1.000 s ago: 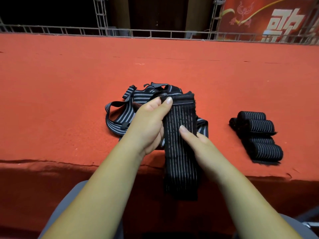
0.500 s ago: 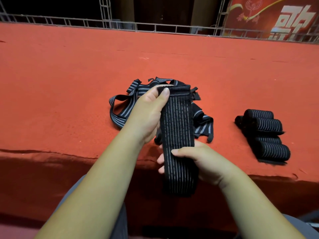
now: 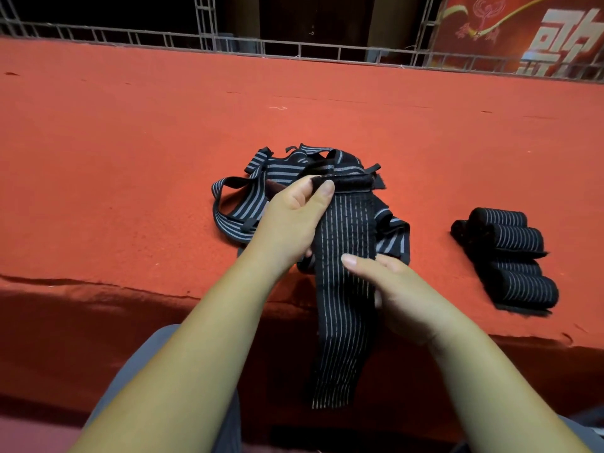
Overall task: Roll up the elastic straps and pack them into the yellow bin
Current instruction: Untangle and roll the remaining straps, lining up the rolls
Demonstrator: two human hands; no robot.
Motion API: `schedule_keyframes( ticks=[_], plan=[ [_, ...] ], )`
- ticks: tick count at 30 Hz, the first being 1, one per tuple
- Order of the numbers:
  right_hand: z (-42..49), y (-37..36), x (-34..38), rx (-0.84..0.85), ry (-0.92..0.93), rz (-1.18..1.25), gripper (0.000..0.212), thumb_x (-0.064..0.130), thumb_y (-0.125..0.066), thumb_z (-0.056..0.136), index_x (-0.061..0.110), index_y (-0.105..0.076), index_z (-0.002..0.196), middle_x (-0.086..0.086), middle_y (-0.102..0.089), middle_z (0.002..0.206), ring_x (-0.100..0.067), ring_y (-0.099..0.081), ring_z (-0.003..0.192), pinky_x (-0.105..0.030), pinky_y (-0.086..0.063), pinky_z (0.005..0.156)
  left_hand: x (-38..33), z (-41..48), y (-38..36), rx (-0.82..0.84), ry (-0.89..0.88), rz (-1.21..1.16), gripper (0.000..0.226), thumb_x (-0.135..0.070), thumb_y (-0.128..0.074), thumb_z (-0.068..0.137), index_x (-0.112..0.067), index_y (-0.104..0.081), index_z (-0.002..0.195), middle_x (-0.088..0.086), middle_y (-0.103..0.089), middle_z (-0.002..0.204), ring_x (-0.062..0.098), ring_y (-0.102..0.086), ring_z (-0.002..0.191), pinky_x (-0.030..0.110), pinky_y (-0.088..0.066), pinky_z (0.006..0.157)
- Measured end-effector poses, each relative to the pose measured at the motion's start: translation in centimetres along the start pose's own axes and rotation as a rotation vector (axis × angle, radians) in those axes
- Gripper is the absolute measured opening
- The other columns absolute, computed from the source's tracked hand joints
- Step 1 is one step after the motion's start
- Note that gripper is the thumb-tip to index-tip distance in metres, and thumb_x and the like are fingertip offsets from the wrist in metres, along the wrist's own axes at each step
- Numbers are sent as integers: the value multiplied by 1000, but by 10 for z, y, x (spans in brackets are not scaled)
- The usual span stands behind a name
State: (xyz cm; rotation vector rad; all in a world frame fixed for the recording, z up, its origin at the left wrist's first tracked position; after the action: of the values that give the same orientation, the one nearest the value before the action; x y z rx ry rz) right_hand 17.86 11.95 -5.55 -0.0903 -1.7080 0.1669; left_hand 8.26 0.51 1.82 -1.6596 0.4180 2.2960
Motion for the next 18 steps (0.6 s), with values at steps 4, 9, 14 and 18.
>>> schedule_keyframes(
  ticks=[4,9,14,18],
  plan=[
    [-2,18,17,-194,126,-191,22,32,-70,104,15,-77,116,-5,-83,113,-24,-80,107,-44,-60,97,5,-2,-7,32,60,-56,23,-39,-55,114,-25,-73,110,-11,-67,70,9,-50,49,24,-36,43],
    [-2,23,18,-208,113,-351,21,33,-72,103,13,-79,101,-1,-85,100,-15,-81,92,-31,-58,82,12,-1,-12,45,70,-2,29,-45,-57,111,-21,-74,113,-4,-72,80,12,-58,61,29,-42,50],
    [-5,28,21,-243,122,-373,35,43,-66,105,11,-78,98,-1,-84,91,-15,-78,76,-27,-57,66,15,-4,-20,86,97,-41,27,-43,-59,111,-22,-76,114,0,-82,99,15,-74,82,40,-59,65],
    [-5,45,34,-365,252,-288,31,35,-64,108,7,-73,102,-7,-71,79,-16,-63,65,-29,-50,55,19,-7,-28,134,111,6,25,-45,-59,110,-27,-77,112,-4,-78,87,12,-65,66,31,-47,55]
  ],
)
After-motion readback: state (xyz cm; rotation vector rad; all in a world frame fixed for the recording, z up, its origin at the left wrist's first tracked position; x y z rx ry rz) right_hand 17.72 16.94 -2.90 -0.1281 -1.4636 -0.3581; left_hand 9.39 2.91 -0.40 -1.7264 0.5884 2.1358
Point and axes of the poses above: each hand's wrist, its own z-axis towards the middle knuckle, its own y-axis out of the back of the hand, x = y × z, the point moved 10 cm from there along z, towards the middle knuckle
